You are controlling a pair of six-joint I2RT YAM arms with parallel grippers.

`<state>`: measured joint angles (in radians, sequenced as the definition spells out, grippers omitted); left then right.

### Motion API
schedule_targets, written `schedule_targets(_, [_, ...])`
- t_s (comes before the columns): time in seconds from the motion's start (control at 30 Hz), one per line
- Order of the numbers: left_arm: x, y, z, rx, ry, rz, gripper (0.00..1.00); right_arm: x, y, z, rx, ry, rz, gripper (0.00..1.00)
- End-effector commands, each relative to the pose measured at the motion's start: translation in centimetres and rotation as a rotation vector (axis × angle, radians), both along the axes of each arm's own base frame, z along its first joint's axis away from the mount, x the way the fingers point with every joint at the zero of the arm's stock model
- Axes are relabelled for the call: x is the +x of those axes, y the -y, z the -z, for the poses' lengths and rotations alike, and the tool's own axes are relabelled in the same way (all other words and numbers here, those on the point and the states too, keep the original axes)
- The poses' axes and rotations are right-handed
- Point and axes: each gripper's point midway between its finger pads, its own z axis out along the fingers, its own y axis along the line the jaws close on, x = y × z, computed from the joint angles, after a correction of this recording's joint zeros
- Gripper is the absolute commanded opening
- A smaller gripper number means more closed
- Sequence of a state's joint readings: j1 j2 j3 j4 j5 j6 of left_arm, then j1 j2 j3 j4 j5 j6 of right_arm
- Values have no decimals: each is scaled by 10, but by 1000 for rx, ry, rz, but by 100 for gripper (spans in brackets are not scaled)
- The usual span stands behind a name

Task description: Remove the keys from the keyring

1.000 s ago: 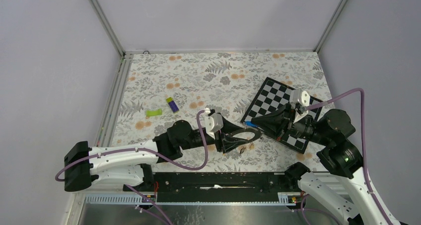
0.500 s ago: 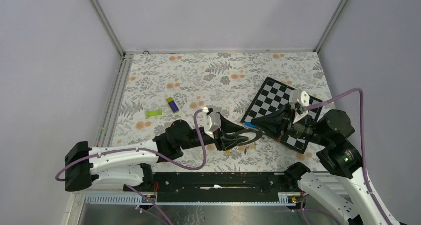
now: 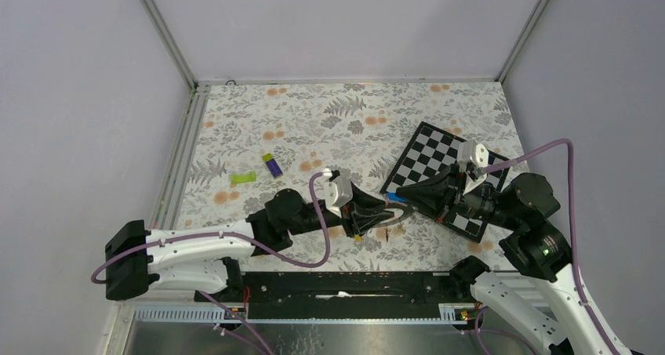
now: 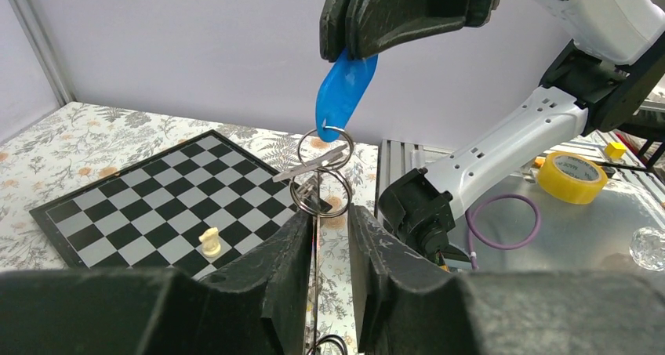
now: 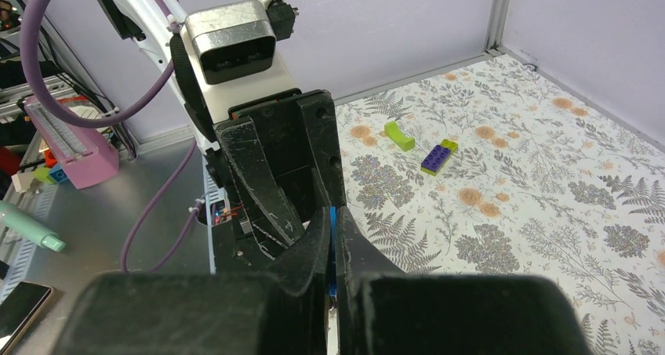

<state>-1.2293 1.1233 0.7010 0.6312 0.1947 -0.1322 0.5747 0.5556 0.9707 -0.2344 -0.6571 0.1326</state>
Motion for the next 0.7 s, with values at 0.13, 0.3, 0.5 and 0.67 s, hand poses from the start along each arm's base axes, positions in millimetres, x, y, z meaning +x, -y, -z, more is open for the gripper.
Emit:
schedule_targets(0.13, [-2, -2, -46, -135, 39, 7, 29, -6, 2, -22, 57, 75, -15, 0])
schedule_targets(0.3, [-2, -1, -47, -142, 38, 7, 31, -6, 1, -21, 59, 72, -20, 0])
schedule_targets(0.5, [-3, 1, -50, -154, 40, 15, 20, -8, 1, -21, 61, 68, -23, 0])
schedule_targets(0.67, [-3, 0, -52, -165, 42, 18, 9, -9, 2, -20, 61, 67, -25, 0])
